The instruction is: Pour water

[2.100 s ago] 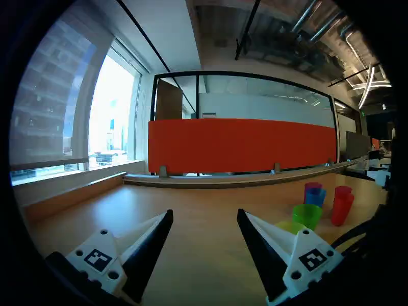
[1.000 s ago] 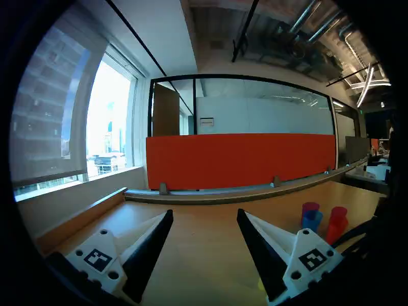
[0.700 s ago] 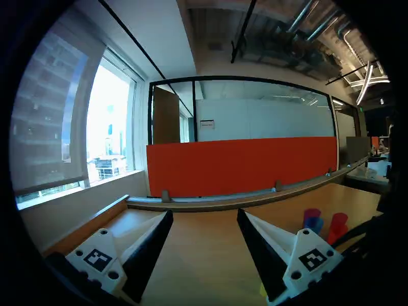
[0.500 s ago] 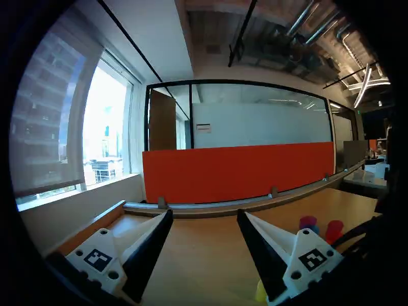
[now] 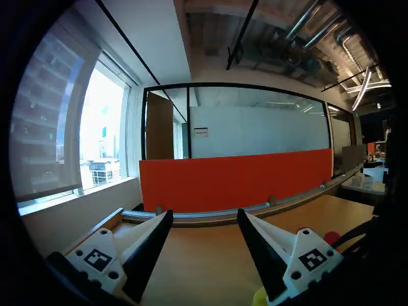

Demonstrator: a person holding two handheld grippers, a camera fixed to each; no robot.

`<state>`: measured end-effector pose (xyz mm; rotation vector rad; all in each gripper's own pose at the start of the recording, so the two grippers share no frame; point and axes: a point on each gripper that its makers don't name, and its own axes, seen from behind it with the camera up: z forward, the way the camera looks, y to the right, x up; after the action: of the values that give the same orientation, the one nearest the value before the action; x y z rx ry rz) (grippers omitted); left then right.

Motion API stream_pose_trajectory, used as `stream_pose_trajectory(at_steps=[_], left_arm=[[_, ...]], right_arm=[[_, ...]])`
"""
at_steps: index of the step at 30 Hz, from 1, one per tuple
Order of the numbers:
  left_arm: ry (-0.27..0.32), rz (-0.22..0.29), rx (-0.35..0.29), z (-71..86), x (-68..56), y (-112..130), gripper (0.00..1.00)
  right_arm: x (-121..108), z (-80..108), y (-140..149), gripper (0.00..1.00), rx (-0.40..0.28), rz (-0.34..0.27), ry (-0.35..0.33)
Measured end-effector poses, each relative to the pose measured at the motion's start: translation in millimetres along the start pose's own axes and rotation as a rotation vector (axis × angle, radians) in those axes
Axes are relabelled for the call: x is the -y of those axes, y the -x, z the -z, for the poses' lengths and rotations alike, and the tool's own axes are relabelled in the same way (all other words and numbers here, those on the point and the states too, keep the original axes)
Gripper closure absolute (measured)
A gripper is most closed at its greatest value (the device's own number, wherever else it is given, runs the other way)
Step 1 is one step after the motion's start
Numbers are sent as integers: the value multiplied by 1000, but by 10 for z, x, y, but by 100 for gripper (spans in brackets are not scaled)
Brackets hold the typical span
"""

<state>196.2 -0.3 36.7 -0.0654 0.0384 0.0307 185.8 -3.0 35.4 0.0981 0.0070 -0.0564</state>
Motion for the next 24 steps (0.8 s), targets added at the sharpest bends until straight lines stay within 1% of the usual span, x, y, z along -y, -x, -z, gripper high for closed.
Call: stream_pose_trajectory(at_steps=[5, 11, 17, 24], left_arm=[[30, 6, 6, -43, -67, -26, 7], [48, -32, 15, -71, -110, -41, 7], [85, -59, 31, -93, -179, -39, 7], [135, -78, 51, -125, -269, -29, 7]], right_arm=[[54, -8, -18, 0, 2, 5, -33], [88, -37, -3, 0, 20, 21, -69], [134, -63, 20, 0, 47, 65, -108], [81, -122, 66, 0, 75, 133, -132]])
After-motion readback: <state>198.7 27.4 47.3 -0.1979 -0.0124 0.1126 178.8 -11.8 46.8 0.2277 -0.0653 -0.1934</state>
